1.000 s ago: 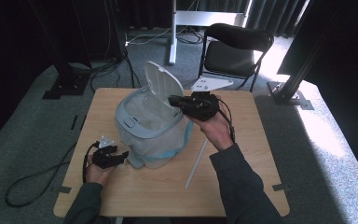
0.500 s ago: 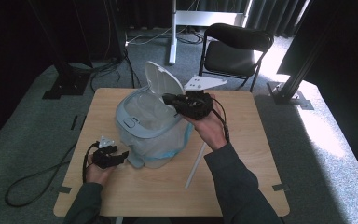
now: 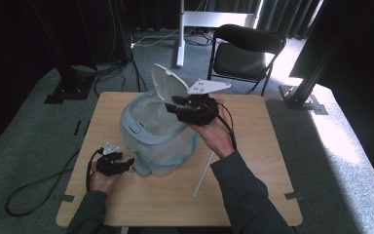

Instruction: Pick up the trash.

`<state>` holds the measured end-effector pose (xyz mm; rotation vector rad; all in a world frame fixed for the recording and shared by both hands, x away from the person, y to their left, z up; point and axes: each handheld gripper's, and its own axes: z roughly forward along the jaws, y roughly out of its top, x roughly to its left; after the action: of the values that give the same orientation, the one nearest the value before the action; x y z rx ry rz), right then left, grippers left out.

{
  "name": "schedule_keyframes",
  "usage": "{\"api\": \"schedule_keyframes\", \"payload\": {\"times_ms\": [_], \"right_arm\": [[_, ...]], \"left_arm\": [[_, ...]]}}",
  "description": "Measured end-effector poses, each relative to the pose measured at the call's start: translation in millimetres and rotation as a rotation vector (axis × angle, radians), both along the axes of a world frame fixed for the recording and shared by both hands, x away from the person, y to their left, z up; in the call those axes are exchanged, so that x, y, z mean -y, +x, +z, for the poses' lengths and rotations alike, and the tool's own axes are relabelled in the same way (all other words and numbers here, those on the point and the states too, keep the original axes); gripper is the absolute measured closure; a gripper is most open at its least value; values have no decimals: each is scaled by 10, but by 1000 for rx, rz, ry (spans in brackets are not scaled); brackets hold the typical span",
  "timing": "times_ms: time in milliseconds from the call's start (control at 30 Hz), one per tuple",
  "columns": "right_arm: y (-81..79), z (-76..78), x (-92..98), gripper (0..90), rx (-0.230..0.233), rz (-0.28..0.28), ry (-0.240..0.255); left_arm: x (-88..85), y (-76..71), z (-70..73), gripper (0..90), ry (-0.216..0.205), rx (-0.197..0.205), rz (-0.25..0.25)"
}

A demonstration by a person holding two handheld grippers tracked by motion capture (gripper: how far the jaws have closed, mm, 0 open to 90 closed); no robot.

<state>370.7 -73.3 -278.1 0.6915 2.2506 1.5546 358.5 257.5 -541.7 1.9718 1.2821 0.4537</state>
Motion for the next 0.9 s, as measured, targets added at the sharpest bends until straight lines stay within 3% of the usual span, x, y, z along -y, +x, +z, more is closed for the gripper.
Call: {"api": "schedule_keyframes", "payload": {"times_ms": [100,367,900], "right_arm": [[-41,-1,0,595,26,7,-23],[-83,-9,46,599,36,1,-26],[-199,-202,308,588,3,-31,-23]], "left_arm": [[0,1,0,368,0,0,0],[-2,-5,0,367,2,0,0],[-4,3,-4,366,-3,4,4]]}}
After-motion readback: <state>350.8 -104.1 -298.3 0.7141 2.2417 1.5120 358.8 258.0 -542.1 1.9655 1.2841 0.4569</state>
